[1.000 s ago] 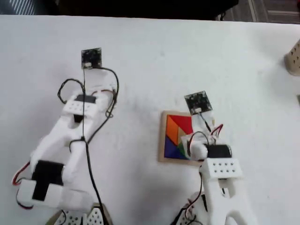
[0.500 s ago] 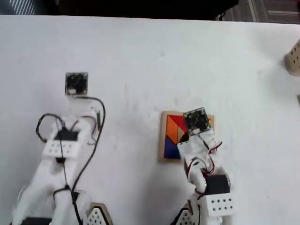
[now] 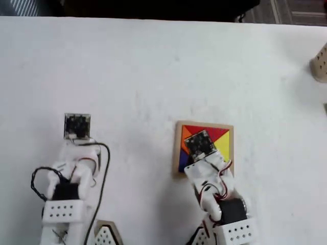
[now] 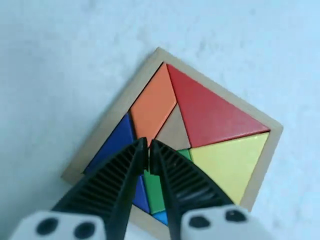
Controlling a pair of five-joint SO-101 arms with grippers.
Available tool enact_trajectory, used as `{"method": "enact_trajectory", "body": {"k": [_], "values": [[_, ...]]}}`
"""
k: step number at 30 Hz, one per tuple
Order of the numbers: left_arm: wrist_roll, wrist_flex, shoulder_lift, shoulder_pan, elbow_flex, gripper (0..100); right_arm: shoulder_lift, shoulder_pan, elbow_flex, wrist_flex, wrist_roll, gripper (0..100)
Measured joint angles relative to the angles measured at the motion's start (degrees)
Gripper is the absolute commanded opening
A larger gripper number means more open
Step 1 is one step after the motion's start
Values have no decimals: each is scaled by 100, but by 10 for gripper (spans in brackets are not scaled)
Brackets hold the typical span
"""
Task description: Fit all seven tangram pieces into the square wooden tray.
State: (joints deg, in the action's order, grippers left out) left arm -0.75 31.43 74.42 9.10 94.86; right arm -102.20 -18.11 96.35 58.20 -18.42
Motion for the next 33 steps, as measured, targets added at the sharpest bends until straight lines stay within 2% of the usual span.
{"method": "enact_trajectory", "body": {"k": [4,13,20,25,33], "values": [[-35,686,1108,0,281,23,-18,-70,0,360,0,19],[-53,3086,2760,0,255,23,-18,-79,0,1064,0,19],[-158,3411,2901,0,246,23,-18,-79,0,1407,0,19],[-158,4114,2901,0,246,23,-18,-79,0,1407,0,19],[-158,4193,2901,0,246,23,-18,-79,0,1407,0,19]]}}
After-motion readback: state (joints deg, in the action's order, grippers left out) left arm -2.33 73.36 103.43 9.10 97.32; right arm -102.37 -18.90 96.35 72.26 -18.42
